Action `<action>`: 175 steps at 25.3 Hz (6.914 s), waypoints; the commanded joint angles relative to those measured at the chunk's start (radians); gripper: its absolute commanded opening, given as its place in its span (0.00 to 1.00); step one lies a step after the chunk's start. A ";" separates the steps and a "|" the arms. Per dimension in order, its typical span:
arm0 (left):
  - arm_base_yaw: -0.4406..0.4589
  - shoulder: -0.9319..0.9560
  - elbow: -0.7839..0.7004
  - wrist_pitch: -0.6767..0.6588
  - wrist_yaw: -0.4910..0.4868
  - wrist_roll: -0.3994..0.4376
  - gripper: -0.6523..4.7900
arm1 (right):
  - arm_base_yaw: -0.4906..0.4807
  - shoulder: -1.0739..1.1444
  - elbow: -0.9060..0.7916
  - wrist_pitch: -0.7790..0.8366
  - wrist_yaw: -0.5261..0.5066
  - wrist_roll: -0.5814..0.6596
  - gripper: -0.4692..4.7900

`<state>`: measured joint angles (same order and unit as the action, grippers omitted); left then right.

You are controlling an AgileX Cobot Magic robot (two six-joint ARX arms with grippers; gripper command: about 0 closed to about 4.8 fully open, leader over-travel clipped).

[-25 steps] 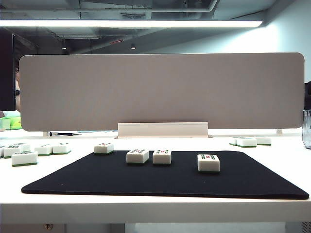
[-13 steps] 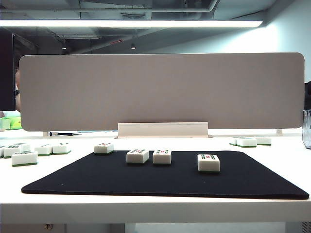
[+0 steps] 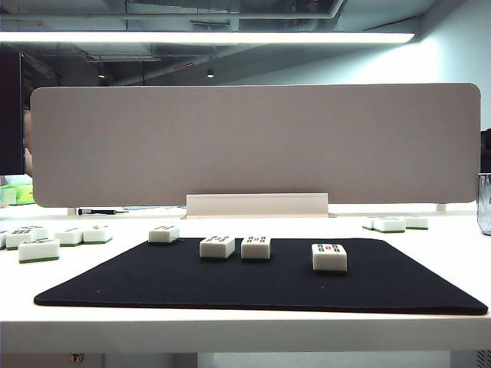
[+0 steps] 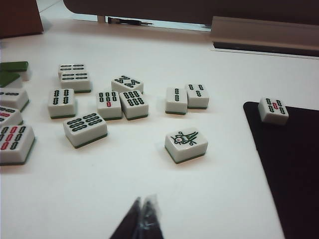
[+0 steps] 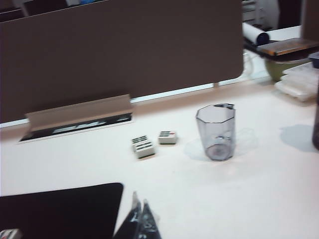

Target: Arrange four mahjong tiles into a neat stack, creating two layers of paired tiles.

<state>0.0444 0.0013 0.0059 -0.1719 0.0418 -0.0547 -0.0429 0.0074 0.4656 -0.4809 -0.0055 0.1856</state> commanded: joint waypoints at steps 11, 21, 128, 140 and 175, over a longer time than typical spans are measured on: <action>0.000 0.000 0.000 -0.010 0.004 -0.055 0.11 | 0.001 -0.008 0.286 -0.326 -0.300 -0.002 0.09; 0.000 0.000 0.001 -0.010 0.008 -0.081 0.11 | 0.001 -0.008 0.498 -0.598 -0.424 -0.003 0.09; -0.819 2.060 1.717 -0.603 0.221 0.835 0.58 | 0.000 -0.008 0.519 -0.705 -0.416 -0.003 0.09; -0.835 2.119 1.717 -0.543 0.182 0.919 0.77 | 0.000 -0.008 0.518 -0.730 -0.416 -0.003 0.09; -0.624 2.037 1.715 -0.651 0.251 1.106 0.45 | 0.000 -0.008 0.513 -0.746 -0.416 -0.003 0.09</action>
<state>-0.5774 2.0399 1.7191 -0.8131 0.2806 1.0439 -0.0433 0.0120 0.9764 -1.2324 -0.4206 0.1856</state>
